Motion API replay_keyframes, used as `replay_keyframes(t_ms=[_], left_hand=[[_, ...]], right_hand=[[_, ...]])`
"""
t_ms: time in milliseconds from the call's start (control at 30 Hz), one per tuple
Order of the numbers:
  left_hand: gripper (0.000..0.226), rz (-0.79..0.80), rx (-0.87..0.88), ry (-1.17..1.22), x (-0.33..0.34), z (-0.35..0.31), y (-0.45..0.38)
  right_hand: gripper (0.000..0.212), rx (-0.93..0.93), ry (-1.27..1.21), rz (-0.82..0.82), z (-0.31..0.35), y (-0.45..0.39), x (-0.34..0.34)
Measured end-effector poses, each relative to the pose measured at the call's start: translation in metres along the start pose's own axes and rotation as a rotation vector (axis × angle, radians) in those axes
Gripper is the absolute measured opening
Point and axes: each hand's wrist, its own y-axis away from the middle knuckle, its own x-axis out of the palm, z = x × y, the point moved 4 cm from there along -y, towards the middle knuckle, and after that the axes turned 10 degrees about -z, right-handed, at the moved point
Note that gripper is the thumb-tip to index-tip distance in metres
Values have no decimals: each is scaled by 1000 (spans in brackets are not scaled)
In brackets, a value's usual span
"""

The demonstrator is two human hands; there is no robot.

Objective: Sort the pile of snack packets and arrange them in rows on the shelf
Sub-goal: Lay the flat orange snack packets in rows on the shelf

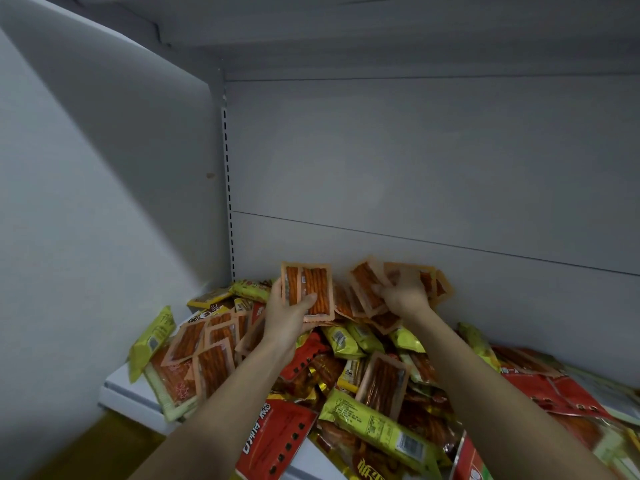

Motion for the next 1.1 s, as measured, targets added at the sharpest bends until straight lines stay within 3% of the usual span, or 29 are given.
replay_keyframes(t_ms=[133,233,367,467,633,800,967,1100], left_hand=[[44,-28,49,27,5,-1,6],[46,-17,66,51,11,-2,12],[42,39,80,45,15,3,19],[50,103,78,39,17,5,24],[59,97,82,-6,13,8,22],[56,73,78,-10,5,1,20],[56,68,68,-12,7,-2,20],[56,81,51,-7,10,-1,21]], right_hand=[[25,251,-570,121,6,24,-3],[19,326,-700,209,13,50,-1],[8,228,-512,140,9,64,7],[15,186,-444,71,7,75,8],[22,59,-278,155,8,88,-1],[15,-108,84,-201,-9,35,-43],[55,-22,294,-175,-39,15,-46],[32,-20,238,-186,-38,11,-43]])
